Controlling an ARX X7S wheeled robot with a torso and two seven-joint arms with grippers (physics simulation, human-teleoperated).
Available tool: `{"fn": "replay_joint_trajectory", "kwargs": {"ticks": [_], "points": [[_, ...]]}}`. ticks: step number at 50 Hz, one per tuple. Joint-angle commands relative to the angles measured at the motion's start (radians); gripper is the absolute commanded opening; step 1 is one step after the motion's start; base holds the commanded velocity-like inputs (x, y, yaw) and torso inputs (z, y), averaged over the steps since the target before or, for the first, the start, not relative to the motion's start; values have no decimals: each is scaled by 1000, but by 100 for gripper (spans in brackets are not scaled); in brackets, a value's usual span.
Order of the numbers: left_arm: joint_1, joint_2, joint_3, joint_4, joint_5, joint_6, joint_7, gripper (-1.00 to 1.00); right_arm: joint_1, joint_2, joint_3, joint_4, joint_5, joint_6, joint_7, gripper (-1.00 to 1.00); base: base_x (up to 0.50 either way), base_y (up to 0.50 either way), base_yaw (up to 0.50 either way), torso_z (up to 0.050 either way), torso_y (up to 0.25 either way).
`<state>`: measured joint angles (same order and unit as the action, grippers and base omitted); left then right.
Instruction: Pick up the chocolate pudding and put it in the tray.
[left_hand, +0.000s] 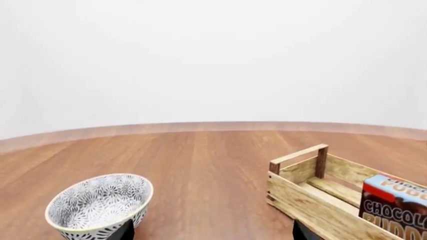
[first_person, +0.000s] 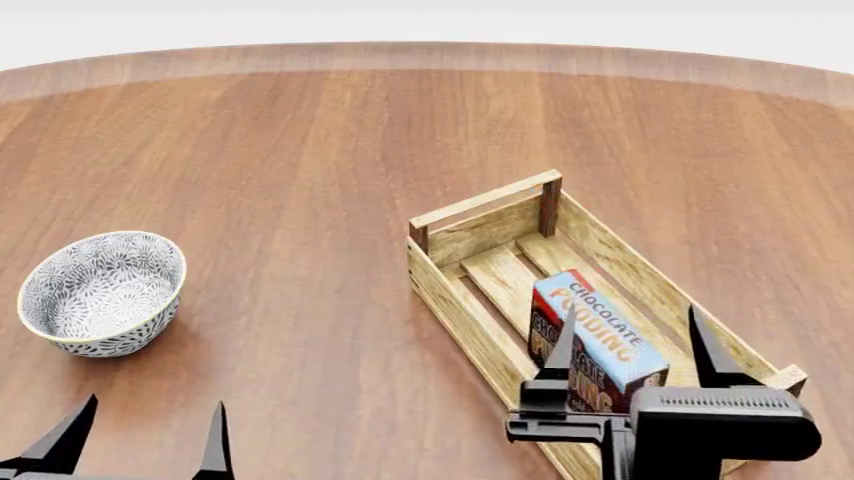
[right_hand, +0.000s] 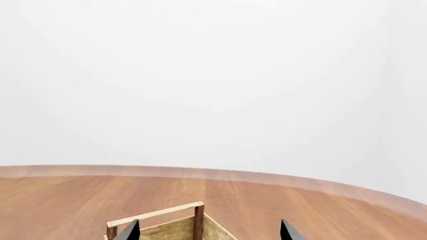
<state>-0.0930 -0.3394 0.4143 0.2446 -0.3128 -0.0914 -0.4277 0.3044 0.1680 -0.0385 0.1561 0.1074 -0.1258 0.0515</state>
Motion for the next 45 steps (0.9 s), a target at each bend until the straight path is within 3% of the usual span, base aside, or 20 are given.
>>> {"fn": "replay_joint_trajectory", "kwargs": {"ticks": [1,45], "points": [[9,-10,7,30,4,-8,-7,100,-50,3,-3,-48,14,-25,4,100,0,0,0,0,0],[47,-37,11,93,-1,12,-22,100,-166,21,-30,-208,21,-53,49,100,0,0,0,0,0]]}}
